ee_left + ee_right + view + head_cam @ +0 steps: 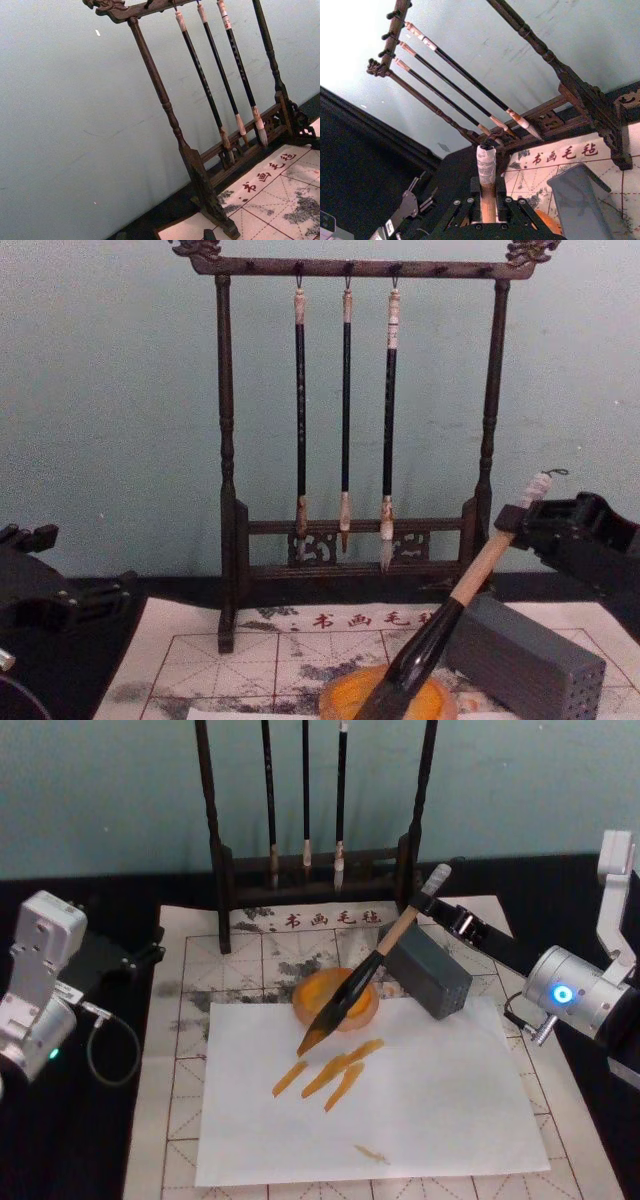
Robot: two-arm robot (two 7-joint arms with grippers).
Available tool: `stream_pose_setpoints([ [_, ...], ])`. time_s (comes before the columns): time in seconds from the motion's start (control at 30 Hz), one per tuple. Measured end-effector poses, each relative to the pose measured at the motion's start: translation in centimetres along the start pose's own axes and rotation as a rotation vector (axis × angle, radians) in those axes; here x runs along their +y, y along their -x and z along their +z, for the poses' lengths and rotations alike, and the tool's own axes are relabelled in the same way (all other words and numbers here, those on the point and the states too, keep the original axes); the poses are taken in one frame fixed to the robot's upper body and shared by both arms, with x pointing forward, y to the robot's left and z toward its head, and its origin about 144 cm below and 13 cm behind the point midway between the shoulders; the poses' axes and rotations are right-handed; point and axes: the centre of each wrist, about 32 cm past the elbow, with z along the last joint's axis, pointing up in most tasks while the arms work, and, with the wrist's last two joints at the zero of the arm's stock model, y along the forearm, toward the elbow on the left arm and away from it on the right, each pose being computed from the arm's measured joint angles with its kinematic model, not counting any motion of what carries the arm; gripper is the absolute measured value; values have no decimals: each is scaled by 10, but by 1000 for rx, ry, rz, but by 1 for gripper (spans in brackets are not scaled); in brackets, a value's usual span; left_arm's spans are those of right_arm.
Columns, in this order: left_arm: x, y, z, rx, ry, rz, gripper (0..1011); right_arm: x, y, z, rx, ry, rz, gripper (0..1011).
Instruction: Pick up the brush from the inkstone, write on the paper, then place the brush back to its original position.
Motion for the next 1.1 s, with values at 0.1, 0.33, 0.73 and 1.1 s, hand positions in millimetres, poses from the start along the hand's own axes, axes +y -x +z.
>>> stream_pose_setpoints([
  [0.1,0,0,0,0,0,0,1001,0,0,0,2,-2,-3,202],
  [0.33,0,0,0,0,0,0,1001,2,1,-1,8,-15,-24,202],
  [0.73,0,0,0,0,0,0,1001,5,4,-1,47,-72,-68,202],
  [1.1,0,0,0,0,0,0,1001,9,3,-2,64,-150,-129,202],
])
